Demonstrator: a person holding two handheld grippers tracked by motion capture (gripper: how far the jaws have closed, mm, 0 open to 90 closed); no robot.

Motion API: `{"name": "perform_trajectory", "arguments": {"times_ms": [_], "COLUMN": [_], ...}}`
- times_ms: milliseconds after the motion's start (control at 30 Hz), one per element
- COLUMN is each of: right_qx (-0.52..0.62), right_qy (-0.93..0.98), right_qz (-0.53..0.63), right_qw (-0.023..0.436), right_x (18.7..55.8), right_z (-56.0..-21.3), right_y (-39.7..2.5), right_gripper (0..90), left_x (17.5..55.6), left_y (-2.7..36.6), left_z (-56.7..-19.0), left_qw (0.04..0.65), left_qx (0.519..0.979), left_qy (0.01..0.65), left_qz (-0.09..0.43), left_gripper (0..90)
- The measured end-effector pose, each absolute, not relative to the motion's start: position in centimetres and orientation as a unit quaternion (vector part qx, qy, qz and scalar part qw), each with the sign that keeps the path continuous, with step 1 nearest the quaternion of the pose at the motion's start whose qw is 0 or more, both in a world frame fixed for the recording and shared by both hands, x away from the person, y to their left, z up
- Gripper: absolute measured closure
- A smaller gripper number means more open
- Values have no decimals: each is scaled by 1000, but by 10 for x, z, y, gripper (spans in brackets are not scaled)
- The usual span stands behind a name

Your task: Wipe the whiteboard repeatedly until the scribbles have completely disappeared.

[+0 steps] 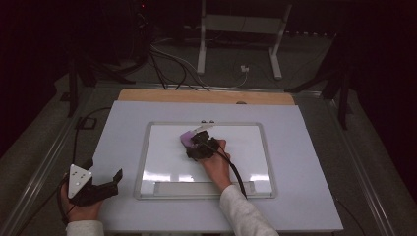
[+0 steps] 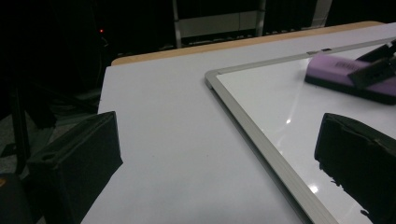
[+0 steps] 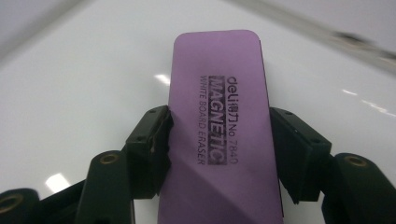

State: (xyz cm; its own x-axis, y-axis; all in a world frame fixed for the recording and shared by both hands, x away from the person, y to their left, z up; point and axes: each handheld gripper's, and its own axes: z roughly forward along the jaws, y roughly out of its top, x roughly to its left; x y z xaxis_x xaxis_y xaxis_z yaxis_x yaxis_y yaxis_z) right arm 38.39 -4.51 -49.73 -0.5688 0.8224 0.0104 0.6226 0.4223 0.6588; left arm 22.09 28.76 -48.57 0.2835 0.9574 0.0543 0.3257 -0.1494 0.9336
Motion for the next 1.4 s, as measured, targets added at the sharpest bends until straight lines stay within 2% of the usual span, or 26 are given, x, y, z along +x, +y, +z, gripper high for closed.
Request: {"name": "perform_trajectory", "arguments": {"times_ms": [133, 267, 367, 433, 567, 633, 733, 833, 900, 1000, 1100, 1167, 1233, 1267, 1333, 1400], "right_qx": [455, 403, 405, 435, 441, 418, 406, 437, 438, 394, 393, 423, 438, 431, 401, 387], "right_qy": [819, 844, 844, 830, 827, 837, 843, 828, 827, 849, 851, 837, 829, 833, 848, 855], "right_qz": [311, 331, 325, 309, 311, 324, 322, 310, 311, 326, 318, 306, 313, 312, 322, 316], "right_qw": [158, 126, 135, 163, 157, 136, 142, 167, 165, 136, 143, 166, 150, 153, 131, 141], "right_x": [388, 380, 380, 385, 389, 386, 385, 389, 389, 383, 384, 388, 391, 390, 386, 383], "right_z": [-497, -498, -498, -497, -497, -498, -498, -497, -497, -498, -497, -496, -497, -497, -497, -496], "right_y": [-53, -42, -40, -45, -48, -43, -39, -45, -45, -37, -35, -42, -47, -45, -40, -36], "right_gripper": [412, 411, 412, 412, 412, 412, 412, 412, 412, 411, 412, 412, 412, 412, 411, 412], "left_x": [222, 222, 221, 220, 222, 222, 221, 221, 221, 222, 221, 221, 221, 222, 222, 222], "left_y": [287, 285, 286, 287, 287, 286, 286, 287, 287, 285, 286, 287, 287, 287, 286, 285], "left_z": [-486, -486, -485, -485, -486, -486, -485, -486, -486, -486, -485, -485, -486, -487, -486, -486], "left_qw": [440, 439, 440, 441, 440, 439, 440, 441, 441, 439, 440, 441, 441, 440, 439, 440], "left_qx": [671, 673, 670, 669, 671, 672, 671, 668, 669, 672, 671, 669, 669, 670, 673, 671], "left_qy": [478, 477, 479, 479, 479, 478, 478, 480, 480, 478, 478, 479, 481, 480, 478, 478], "left_qz": [356, 356, 358, 358, 356, 356, 358, 357, 356, 356, 358, 358, 356, 356, 356, 357], "left_gripper": [13, 13, 13, 13, 13, 13, 13, 13, 13, 13, 13, 13, 13, 13, 13, 13]}}
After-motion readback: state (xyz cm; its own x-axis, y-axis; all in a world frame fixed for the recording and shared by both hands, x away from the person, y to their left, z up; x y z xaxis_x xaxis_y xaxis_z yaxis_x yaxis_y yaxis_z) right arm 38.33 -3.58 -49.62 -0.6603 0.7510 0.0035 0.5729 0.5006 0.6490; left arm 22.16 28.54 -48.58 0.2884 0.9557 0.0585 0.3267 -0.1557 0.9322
